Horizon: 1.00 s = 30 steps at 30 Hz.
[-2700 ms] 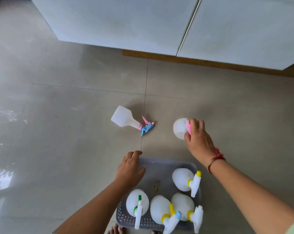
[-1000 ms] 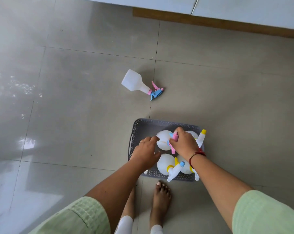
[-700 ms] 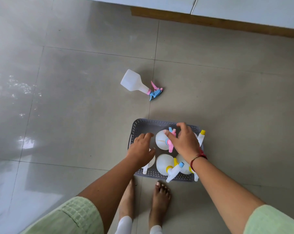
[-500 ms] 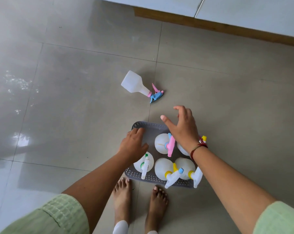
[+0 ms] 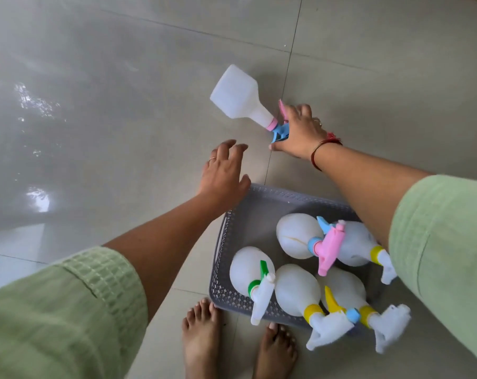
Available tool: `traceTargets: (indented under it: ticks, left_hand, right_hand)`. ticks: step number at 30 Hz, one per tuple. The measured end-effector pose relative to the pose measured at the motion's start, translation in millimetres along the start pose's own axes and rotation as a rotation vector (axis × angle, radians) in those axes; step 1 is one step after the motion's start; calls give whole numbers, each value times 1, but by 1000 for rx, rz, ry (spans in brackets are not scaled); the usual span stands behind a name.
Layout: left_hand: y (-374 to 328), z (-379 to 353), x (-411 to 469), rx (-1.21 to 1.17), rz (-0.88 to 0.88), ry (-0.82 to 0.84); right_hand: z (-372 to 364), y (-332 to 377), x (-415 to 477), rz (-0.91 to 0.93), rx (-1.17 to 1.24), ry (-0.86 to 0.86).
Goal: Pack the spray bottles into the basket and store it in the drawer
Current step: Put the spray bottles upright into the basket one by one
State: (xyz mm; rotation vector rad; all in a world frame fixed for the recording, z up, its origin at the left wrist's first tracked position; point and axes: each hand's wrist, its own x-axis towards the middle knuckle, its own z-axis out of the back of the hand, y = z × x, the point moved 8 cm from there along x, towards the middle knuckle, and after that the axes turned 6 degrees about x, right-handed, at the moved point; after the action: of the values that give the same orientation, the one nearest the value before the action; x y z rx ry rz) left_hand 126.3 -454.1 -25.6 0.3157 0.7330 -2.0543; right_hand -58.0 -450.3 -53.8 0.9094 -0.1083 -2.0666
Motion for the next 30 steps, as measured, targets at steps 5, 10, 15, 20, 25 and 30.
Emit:
traceTargets:
  ticks: [5,10,15,20,25,30]
  left_hand:
    - [1,-11,24,19,-43,-15]
    - [3,-15,26,44,-47,18]
    - [-4,-6,12,49,-15,32]
    - [-28,30,-23,18,19,28]
    - [-49,76,-73,-263,111,22]
    - [-52,101,-114,-458,230,17]
  right_hand:
    - [-21,-10,23,-24,-135,55]
    - [-25,-8,25,-7,-273,57]
    - [-13,-4,4,12,-243,74]
    - [40,27,-60,94,-229,-17]
    - [101,71,-145,296,-463,-149]
    - [131,96,-216,442,-658,-197]
